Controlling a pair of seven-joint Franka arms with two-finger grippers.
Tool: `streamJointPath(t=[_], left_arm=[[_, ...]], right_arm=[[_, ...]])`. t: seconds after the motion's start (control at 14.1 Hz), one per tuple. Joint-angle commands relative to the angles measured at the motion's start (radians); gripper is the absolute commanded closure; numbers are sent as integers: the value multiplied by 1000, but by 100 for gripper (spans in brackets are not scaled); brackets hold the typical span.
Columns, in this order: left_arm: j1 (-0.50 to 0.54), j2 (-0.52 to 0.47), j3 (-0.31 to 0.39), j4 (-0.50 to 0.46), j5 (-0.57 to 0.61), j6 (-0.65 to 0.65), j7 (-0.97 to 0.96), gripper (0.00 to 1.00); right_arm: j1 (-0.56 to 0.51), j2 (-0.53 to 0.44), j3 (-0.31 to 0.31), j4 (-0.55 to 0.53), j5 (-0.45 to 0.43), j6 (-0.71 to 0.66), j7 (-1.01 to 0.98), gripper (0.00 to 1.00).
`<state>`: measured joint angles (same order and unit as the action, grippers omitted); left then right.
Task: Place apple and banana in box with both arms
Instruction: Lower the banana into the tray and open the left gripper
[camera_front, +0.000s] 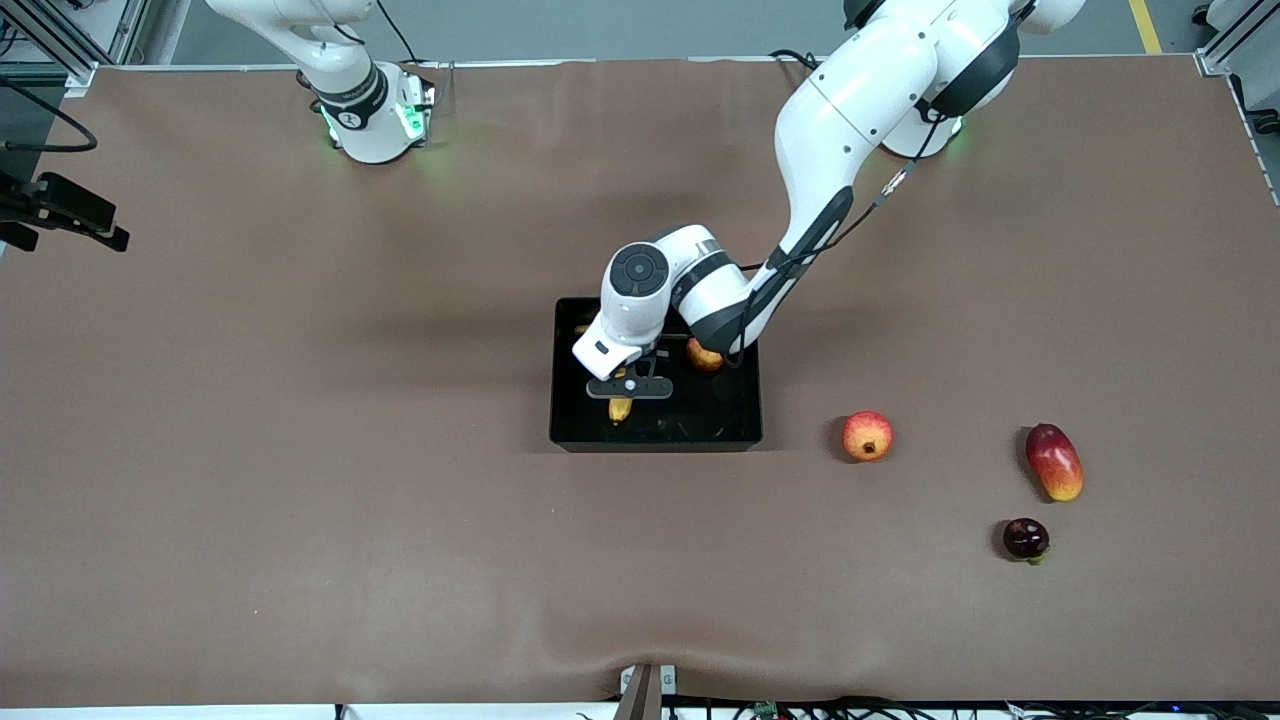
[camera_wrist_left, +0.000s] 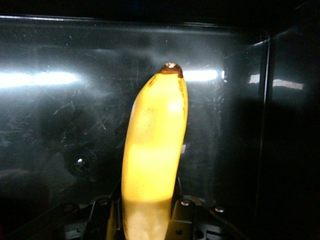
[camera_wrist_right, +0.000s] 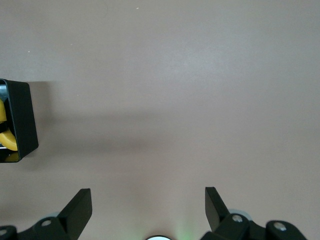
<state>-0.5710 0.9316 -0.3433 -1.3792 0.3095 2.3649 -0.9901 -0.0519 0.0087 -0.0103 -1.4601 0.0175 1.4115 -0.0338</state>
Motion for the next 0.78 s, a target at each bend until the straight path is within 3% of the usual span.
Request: streamJointPath(t=[0.0,0.07,0.36,0.71], left_arm=[[-13,7,21,20,13,8,-28,10],[-19,-2,47,22,16,7,-28,0],[5,-115,49,26,16,-129,-9,0],[140,-359,53,25,22,-395,72,0]], right_arm=[[4,5,-3,14,9,-13,-8,0],[4,5,-3,14,9,-13,-8,0],[4,5,-3,14,9,-8,-8,0],[-5,7,-5,14,-7,-3,-8,0]])
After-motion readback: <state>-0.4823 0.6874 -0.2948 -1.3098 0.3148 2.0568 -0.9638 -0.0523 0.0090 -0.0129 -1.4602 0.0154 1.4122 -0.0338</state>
